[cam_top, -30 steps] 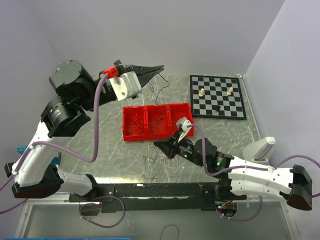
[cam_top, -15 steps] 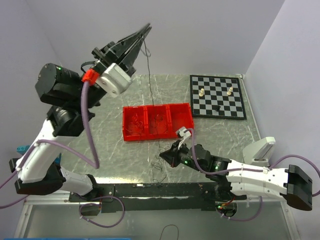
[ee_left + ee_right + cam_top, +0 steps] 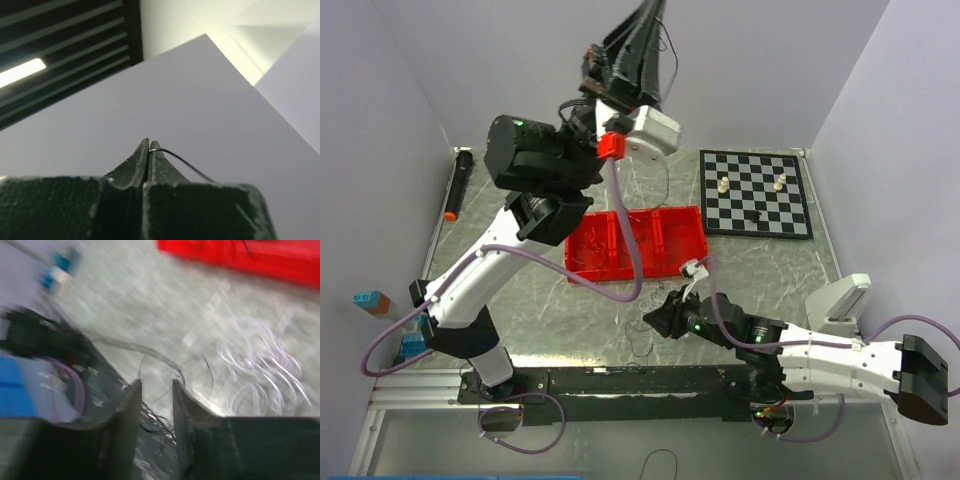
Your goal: Untangle the cables
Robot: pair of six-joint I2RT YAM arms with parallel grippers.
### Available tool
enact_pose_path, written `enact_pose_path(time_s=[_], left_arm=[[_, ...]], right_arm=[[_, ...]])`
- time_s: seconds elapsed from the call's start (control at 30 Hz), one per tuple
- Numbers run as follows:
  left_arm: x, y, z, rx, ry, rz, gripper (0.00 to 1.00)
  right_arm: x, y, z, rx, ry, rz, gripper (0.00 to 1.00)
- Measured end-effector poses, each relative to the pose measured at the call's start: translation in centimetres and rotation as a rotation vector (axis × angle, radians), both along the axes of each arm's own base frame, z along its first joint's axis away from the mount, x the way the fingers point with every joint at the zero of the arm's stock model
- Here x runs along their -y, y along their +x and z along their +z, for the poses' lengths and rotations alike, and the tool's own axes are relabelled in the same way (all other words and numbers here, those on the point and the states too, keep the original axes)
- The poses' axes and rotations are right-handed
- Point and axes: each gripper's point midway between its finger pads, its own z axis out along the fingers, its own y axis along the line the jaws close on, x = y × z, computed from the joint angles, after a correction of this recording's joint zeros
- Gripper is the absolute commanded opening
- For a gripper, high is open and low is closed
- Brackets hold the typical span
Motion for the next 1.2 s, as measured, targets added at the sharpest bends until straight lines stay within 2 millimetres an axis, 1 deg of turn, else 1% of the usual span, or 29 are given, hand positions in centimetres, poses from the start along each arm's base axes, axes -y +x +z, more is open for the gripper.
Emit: enact_pose_path(time_s=[0.03,0.07,0.13,0.17,0.27,0.3,0.33,0.37,0.43,0.47,0.5,0.57,0.63,0.67,0.7,0.73,0.77,0.8,0.83,0.93,0.97,1.0,1.07,1.2], left_arm=[[-0.4,-0.2,0.3,0.013,-0.017,0.004,0.01],[-1.0,-0.6,0.7,0.025,-0.035,0.008,0.01],[-2.4,-1.3,1.1,0.043,-0.059,0.013,0.01],[-3.1,-1.8,1.4,0.051,-0.073,0.011,0.01],[-5.1,-3.1,2.5,0.074,-0.117,0.005,0.01],[-5.7,-3.5,2.8,0.081,-0.131,0.003,0.01],[-6.0,-3.7,3.0,0.086,-0.14,0.001,0.01],[-6.3,-4.0,3.2,0.09,-0.147,-0.001,0.01],[-6.3,-4.1,3.2,0.09,-0.148,-0.004,0.01],[-6.1,-4.0,3.1,0.085,-0.14,-0.006,0.01],[-5.8,-3.9,2.8,0.075,-0.124,-0.008,0.01],[-4.9,-3.4,1.9,0.048,-0.082,-0.013,0.01],[-3.8,-2.8,0.0,0.002,-0.017,-0.022,0.01],[-3.3,-2.6,-0.9,-0.017,0.011,-0.024,0.01],[-2.8,-2.2,-2.3,-0.047,0.048,-0.027,0.01],[-2.4,-1.9,-3.3,-0.069,0.074,-0.029,0.01],[-2.1,-1.7,-4.4,-0.092,0.097,-0.032,0.01],[-1.8,-1.4,-5.7,-0.117,0.125,-0.034,0.01],[-1.5,-1.2,-6.8,-0.137,0.149,-0.034,0.01],[-0.8,-0.7,-9.2,-0.188,0.197,-0.042,0.01],[-0.7,-0.6,-9.8,-0.199,0.208,-0.043,0.01],[-0.5,-0.5,-10.3,-0.211,0.217,-0.046,0.01],[-0.3,-0.4,-10.9,-0.229,0.229,-0.05,0.01],[-0.4,-0.5,-11.4,-0.249,0.246,-0.06,0.01]], right_arm=[[0.3,-0.1,-0.6,-0.01,-0.024,0.001,0.55],[0.5,-0.3,-1.5,-0.024,-0.053,0.002,0.56],[1.3,-0.6,-3.3,-0.049,-0.116,0.003,0.56],[1.6,-0.8,-3.8,-0.055,-0.134,0.004,0.55],[1.9,-0.9,-3.9,-0.059,-0.144,0.003,0.5],[1.9,-0.9,-3.8,-0.057,-0.141,0.002,0.5],[2.0,-0.8,-3.8,-0.056,-0.139,0.0,0.52],[2.0,-0.8,-3.7,-0.054,-0.138,-0.001,0.55],[2.1,-0.8,-3.6,-0.046,-0.138,-0.001,0.67],[2.3,-0.8,-3.4,-0.042,-0.138,-0.001,0.73],[2.5,-0.8,-3.3,-0.033,-0.142,-0.001,0.78],[3.1,-0.8,-2.0,0.005,-0.128,-0.001,0.82],[3.5,-0.7,0.1,0.056,-0.096,0.0,0.85],[3.7,-0.6,1.8,0.091,-0.069,0.001,0.87],[3.9,-0.5,4.1,0.133,-0.028,0.002,0.89],[4.0,-0.5,5.9,0.165,0.006,0.004,0.89],[4.4,-0.6,8.6,0.215,0.056,0.007,0.9],[4.6,-0.7,10.4,0.248,0.086,0.01,0.9],[5.0,-0.8,12.6,0.29,0.119,0.014,0.9],[6.2,-1.4,17.7,0.385,0.197,0.024,0.9],[6.4,-1.6,18.7,0.409,0.206,0.03,0.9],[6.6,-1.7,19.4,0.425,0.207,0.034,0.9],[6.6,-1.6,19.4,0.439,0.187,0.04,0.9],[6.7,-1.2,17.5,0.449,0.086,0.045,0.91]])
